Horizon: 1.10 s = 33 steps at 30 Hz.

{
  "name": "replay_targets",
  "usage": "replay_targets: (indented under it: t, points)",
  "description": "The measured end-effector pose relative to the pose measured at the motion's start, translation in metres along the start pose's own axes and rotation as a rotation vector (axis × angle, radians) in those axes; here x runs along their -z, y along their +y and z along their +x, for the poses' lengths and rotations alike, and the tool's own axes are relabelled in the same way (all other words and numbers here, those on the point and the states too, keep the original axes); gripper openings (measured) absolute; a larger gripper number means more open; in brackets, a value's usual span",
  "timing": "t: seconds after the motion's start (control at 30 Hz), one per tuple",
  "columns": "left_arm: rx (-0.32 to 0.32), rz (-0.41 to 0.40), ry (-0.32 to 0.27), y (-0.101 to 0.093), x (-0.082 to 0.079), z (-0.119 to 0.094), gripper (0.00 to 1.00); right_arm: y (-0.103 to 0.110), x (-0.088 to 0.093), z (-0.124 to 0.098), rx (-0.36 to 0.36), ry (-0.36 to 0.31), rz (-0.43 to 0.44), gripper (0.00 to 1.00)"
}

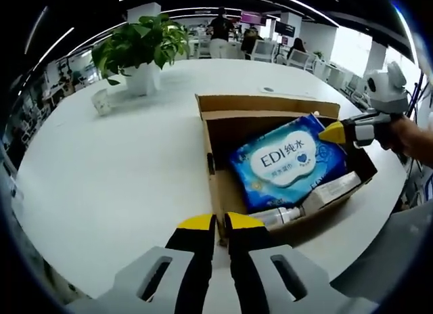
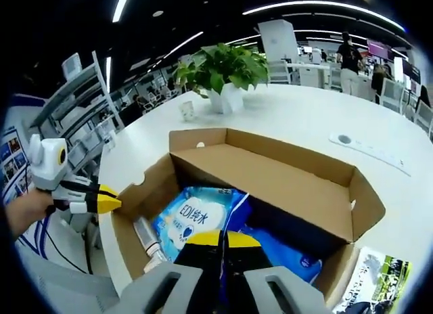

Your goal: Operate the shoe box by opening the lid, removing the specified soft item, and placing it in the target area until the item is outside and the box remains undamaged.

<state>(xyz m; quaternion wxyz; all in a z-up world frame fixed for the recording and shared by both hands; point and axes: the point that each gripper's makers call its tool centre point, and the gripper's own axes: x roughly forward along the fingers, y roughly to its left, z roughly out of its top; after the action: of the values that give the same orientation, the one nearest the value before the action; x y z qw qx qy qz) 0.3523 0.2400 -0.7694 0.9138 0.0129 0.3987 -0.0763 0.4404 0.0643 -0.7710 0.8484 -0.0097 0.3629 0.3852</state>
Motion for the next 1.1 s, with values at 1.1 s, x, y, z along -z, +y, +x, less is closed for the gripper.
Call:
replay_targets:
  t: [1.1]
  points:
    - [0.203, 0.05, 0.226, -0.055, -0.017, 0.064, 0.32, -0.016, 0.019, -0.009, 0.012, -0.011, 0.081, 0.0]
